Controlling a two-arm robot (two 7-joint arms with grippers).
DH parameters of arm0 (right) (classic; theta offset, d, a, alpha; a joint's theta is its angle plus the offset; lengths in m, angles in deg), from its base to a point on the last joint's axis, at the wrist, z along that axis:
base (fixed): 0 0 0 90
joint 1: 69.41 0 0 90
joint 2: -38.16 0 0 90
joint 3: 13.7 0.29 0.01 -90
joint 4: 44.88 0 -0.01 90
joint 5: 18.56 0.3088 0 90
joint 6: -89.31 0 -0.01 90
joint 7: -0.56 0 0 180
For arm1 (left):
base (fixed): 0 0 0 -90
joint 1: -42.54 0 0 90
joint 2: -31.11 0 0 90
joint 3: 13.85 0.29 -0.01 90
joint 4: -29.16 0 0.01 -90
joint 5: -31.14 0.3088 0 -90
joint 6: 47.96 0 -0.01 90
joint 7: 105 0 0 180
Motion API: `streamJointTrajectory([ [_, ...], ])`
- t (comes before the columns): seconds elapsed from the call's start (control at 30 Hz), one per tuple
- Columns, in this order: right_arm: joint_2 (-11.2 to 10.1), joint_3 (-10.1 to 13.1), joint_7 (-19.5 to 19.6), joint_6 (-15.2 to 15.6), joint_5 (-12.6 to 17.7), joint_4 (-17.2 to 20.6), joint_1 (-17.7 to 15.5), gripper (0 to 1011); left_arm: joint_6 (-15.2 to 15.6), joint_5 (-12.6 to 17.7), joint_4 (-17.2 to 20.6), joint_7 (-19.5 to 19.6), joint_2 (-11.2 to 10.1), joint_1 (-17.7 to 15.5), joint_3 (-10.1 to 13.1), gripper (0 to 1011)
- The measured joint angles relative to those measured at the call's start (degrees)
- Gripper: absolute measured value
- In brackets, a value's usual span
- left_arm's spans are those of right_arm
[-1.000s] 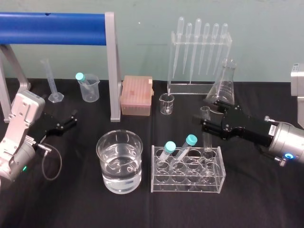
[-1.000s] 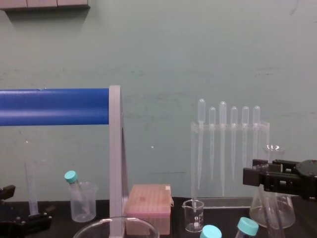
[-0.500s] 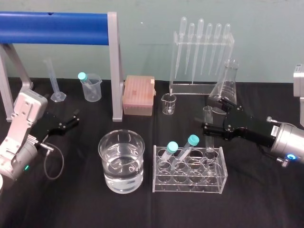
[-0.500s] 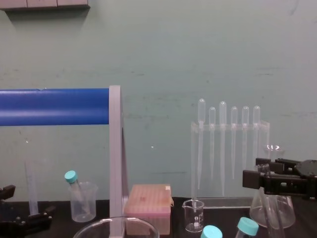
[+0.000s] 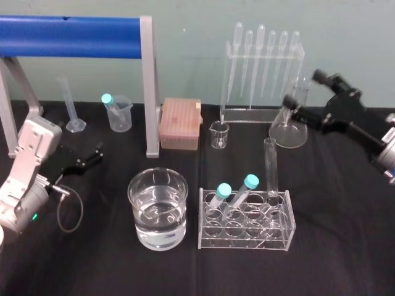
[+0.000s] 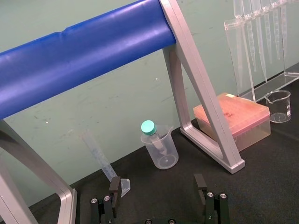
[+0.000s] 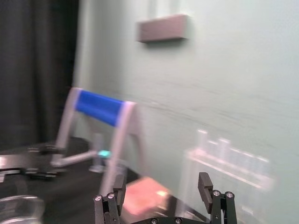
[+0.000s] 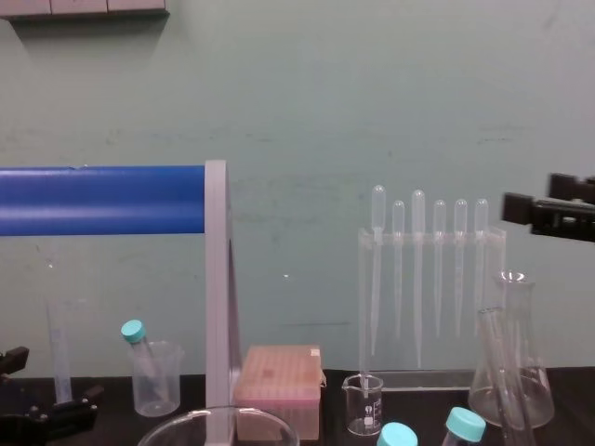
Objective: Hold the test tube with one hand and immerse one end into the beaker, then return it to the test tube rack.
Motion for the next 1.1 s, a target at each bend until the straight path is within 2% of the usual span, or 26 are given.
streamJointTrajectory([
  [0.03,-0.2,1.0,3.2,1.0,-1.0,0.7,-0.9,1002,0.0,0.0,0.0,0.0,0.0,0.0,0.0,1000],
  [0.13,-0.3,2.3,7.9,3.7,-2.3,1.1,-2.7,1000,0.0,0.0,0.0,0.0,0.0,0.0,0.0,1000],
  [0.3,0.3,2.7,10.5,6.9,-3.0,-1.0,-3.8,1002,0.0,0.0,0.0,0.0,0.0,0.0,0.0,1000],
  [0.47,2.5,1.5,8.7,8.7,-2.7,-6.0,-3.2,1002,0.0,0.0,0.0,0.0,0.0,0.0,0.0,1000],
  [0.63,4.1,0.8,6.8,9.7,-2.6,-9.5,-2.3,1002,0.0,0.0,0.0,0.0,0.0,0.0,0.0,1000],
  [0.73,4.7,0.7,5.8,10.0,-2.5,-10.4,-2.0,1000,0.0,0.0,0.0,0.0,0.0,0.0,0.0,1000],
  [1.1,4.5,0.7,6.1,9.9,-2.5,-10.0,-2.1,1002,0.0,0.0,0.0,0.0,0.0,0.0,0.0,1000],
])
